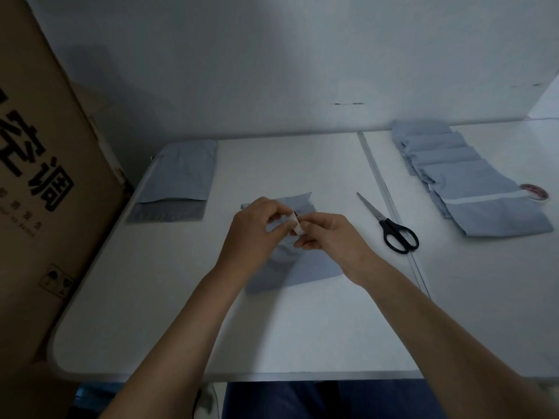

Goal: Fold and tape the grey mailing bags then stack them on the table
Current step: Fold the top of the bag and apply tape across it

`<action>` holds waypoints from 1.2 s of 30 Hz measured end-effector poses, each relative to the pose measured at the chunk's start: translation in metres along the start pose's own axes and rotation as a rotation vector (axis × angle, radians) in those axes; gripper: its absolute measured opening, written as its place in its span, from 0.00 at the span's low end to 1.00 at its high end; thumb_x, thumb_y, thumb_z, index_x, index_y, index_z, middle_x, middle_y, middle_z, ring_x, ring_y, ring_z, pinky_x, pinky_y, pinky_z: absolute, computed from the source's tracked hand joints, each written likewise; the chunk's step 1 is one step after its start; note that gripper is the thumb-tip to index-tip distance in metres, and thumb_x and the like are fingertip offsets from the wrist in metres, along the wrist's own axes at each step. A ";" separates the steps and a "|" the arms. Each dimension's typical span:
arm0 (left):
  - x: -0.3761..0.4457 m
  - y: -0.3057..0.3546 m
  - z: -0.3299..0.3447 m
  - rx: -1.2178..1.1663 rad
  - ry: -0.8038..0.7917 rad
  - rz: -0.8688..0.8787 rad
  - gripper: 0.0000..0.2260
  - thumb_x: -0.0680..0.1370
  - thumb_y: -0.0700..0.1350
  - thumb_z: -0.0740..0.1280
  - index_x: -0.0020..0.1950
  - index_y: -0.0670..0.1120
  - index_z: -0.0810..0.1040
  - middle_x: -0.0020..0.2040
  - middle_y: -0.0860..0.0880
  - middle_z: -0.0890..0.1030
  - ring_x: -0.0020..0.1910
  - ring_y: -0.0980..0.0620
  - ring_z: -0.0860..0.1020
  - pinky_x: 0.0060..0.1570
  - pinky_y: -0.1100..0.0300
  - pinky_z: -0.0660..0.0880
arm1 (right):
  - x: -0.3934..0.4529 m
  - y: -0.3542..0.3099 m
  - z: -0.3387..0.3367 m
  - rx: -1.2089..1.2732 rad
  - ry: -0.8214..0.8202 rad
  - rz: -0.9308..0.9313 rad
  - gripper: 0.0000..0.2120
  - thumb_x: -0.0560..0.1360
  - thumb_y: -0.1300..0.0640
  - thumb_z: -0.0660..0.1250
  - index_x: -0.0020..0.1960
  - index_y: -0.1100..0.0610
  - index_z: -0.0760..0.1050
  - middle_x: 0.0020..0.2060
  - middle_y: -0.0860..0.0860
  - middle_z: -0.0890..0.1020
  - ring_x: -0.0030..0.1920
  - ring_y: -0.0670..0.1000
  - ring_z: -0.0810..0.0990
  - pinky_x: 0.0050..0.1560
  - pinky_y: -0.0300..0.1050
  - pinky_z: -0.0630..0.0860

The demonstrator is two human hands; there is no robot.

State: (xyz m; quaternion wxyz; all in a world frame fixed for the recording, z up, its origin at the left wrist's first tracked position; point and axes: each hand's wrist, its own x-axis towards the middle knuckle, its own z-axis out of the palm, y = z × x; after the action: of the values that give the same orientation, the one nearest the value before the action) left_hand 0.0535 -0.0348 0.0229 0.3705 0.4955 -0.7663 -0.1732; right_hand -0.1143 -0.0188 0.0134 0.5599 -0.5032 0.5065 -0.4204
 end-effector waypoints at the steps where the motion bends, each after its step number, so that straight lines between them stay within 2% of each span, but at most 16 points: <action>1: 0.001 -0.001 0.000 0.010 0.000 0.008 0.05 0.74 0.45 0.72 0.49 0.47 0.82 0.45 0.53 0.80 0.44 0.58 0.78 0.47 0.61 0.75 | 0.000 0.000 0.000 -0.007 0.001 -0.001 0.11 0.80 0.63 0.60 0.55 0.60 0.81 0.47 0.58 0.84 0.40 0.50 0.83 0.43 0.37 0.77; 4: -0.001 -0.001 -0.002 0.143 0.017 0.128 0.05 0.77 0.47 0.67 0.49 0.47 0.81 0.45 0.52 0.80 0.44 0.54 0.78 0.43 0.55 0.76 | 0.000 0.000 0.001 -0.025 0.004 -0.008 0.11 0.80 0.62 0.60 0.55 0.59 0.81 0.47 0.57 0.84 0.40 0.50 0.83 0.45 0.38 0.78; 7: -0.003 0.002 0.000 0.344 0.031 0.270 0.12 0.79 0.49 0.59 0.48 0.46 0.79 0.45 0.51 0.78 0.44 0.51 0.76 0.37 0.55 0.76 | -0.001 -0.003 0.002 -0.034 -0.002 -0.005 0.11 0.81 0.62 0.60 0.54 0.56 0.81 0.47 0.55 0.84 0.39 0.49 0.83 0.45 0.40 0.79; 9: -0.001 0.001 -0.001 0.323 0.032 0.239 0.12 0.80 0.50 0.58 0.48 0.45 0.78 0.45 0.51 0.78 0.44 0.52 0.75 0.38 0.56 0.74 | -0.001 -0.005 0.002 -0.074 0.037 -0.010 0.10 0.81 0.59 0.60 0.54 0.54 0.81 0.48 0.53 0.84 0.36 0.48 0.82 0.42 0.38 0.78; 12: 0.006 -0.003 -0.008 0.158 0.032 0.145 0.08 0.80 0.47 0.64 0.48 0.44 0.78 0.44 0.53 0.77 0.43 0.55 0.73 0.43 0.62 0.71 | 0.005 -0.011 -0.004 -0.112 0.150 0.060 0.11 0.82 0.52 0.59 0.58 0.54 0.76 0.53 0.49 0.80 0.37 0.48 0.83 0.42 0.38 0.78; 14: 0.010 -0.002 -0.015 0.062 0.022 0.126 0.05 0.80 0.45 0.66 0.48 0.45 0.78 0.44 0.54 0.78 0.43 0.56 0.74 0.44 0.66 0.71 | 0.009 -0.017 -0.008 0.060 0.053 0.234 0.16 0.82 0.47 0.57 0.61 0.56 0.74 0.56 0.53 0.80 0.45 0.54 0.85 0.47 0.44 0.80; 16: 0.013 0.002 -0.021 -0.007 -0.015 0.130 0.04 0.80 0.45 0.65 0.48 0.45 0.78 0.44 0.54 0.78 0.43 0.56 0.76 0.45 0.66 0.71 | 0.011 -0.024 -0.005 0.304 -0.094 0.351 0.20 0.82 0.45 0.57 0.61 0.60 0.75 0.53 0.58 0.82 0.49 0.58 0.84 0.49 0.48 0.81; 19: 0.016 0.005 -0.026 -0.068 -0.091 0.128 0.03 0.80 0.44 0.65 0.48 0.46 0.77 0.45 0.54 0.77 0.44 0.55 0.76 0.46 0.70 0.70 | 0.016 -0.030 0.003 0.567 -0.153 0.389 0.13 0.81 0.53 0.60 0.53 0.63 0.76 0.42 0.56 0.81 0.42 0.54 0.82 0.49 0.47 0.80; 22: 0.016 0.001 -0.032 -0.140 -0.126 0.104 0.03 0.80 0.43 0.65 0.47 0.47 0.76 0.44 0.53 0.77 0.45 0.56 0.76 0.47 0.69 0.70 | 0.019 -0.034 0.004 0.660 -0.209 0.400 0.08 0.78 0.58 0.63 0.45 0.60 0.77 0.37 0.53 0.77 0.38 0.50 0.76 0.49 0.48 0.76; 25: 0.013 -0.003 -0.037 -0.249 -0.182 0.024 0.03 0.80 0.44 0.65 0.46 0.49 0.76 0.44 0.55 0.77 0.44 0.59 0.76 0.47 0.69 0.70 | 0.017 -0.036 -0.001 0.575 -0.294 0.376 0.07 0.73 0.59 0.64 0.43 0.59 0.81 0.38 0.53 0.76 0.38 0.50 0.75 0.48 0.47 0.70; 28: 0.012 -0.007 -0.040 -0.283 -0.259 0.019 0.03 0.80 0.46 0.65 0.47 0.50 0.76 0.44 0.56 0.77 0.44 0.59 0.76 0.48 0.68 0.70 | 0.016 -0.036 -0.006 0.444 -0.347 0.357 0.05 0.72 0.57 0.66 0.44 0.57 0.79 0.36 0.52 0.73 0.37 0.49 0.73 0.48 0.46 0.69; 30: 0.011 -0.010 -0.041 -0.276 -0.296 0.008 0.03 0.79 0.46 0.66 0.46 0.49 0.77 0.44 0.55 0.78 0.44 0.57 0.76 0.48 0.65 0.71 | 0.015 -0.038 -0.010 0.272 -0.369 0.317 0.03 0.74 0.58 0.65 0.45 0.55 0.77 0.35 0.50 0.73 0.38 0.48 0.73 0.49 0.46 0.69; 33: 0.008 -0.016 -0.044 -0.388 -0.311 -0.119 0.04 0.79 0.45 0.66 0.46 0.47 0.79 0.43 0.53 0.80 0.43 0.57 0.77 0.48 0.65 0.73 | 0.014 -0.039 -0.007 0.038 -0.285 0.193 0.06 0.77 0.62 0.63 0.47 0.55 0.78 0.37 0.51 0.76 0.40 0.47 0.74 0.51 0.46 0.69; 36: 0.007 -0.020 -0.044 -0.548 -0.145 -0.322 0.11 0.81 0.46 0.62 0.47 0.45 0.82 0.43 0.49 0.81 0.41 0.56 0.78 0.50 0.63 0.77 | 0.012 -0.031 0.001 -0.135 -0.117 0.037 0.07 0.76 0.65 0.62 0.47 0.57 0.78 0.41 0.52 0.79 0.43 0.48 0.76 0.50 0.45 0.69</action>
State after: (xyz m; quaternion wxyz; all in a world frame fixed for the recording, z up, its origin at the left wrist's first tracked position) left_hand 0.0970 -0.0456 0.0423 0.4025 0.4787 -0.6272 -0.4642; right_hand -0.1106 -0.0348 0.0428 0.5609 -0.5543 0.5093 -0.3446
